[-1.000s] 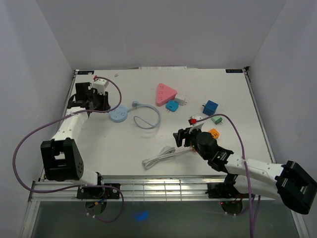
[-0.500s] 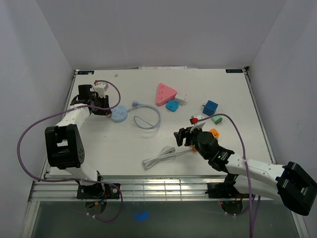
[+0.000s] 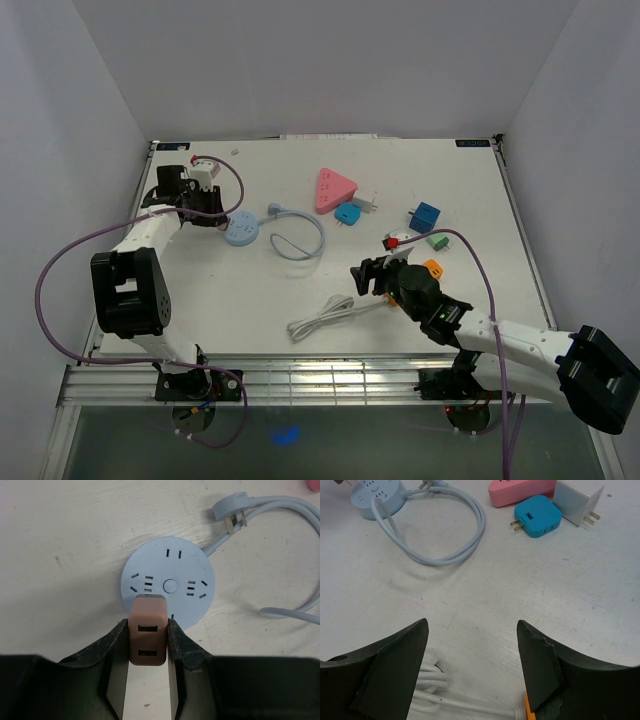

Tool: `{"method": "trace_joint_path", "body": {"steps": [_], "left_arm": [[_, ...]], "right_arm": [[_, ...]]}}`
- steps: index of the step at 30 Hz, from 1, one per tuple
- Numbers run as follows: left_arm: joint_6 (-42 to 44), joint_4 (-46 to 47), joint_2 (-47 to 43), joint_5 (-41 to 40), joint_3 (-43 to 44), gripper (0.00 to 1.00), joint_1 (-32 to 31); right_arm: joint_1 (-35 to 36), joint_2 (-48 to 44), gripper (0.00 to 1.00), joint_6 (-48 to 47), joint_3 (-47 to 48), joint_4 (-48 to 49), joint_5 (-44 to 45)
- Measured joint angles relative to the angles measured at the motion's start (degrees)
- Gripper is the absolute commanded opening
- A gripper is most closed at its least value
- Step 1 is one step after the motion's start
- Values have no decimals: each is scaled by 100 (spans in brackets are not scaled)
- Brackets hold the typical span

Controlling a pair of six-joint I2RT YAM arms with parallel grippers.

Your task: Insert the plug

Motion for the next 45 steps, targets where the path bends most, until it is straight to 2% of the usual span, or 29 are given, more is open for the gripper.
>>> {"method": "trace_joint_path", "body": {"steps": [12,24,45], "left_arm": [[407,-118,212,247,522,0,0],[562,-173,601,354,527,0,-2],[579,98,619,479,522,0,-37]], "right_arm": [[-39,76,77,2,0,0,-140],[-76,107,77,0,0,0,-179],[-138,122,77,2,0,0,-264]]}}
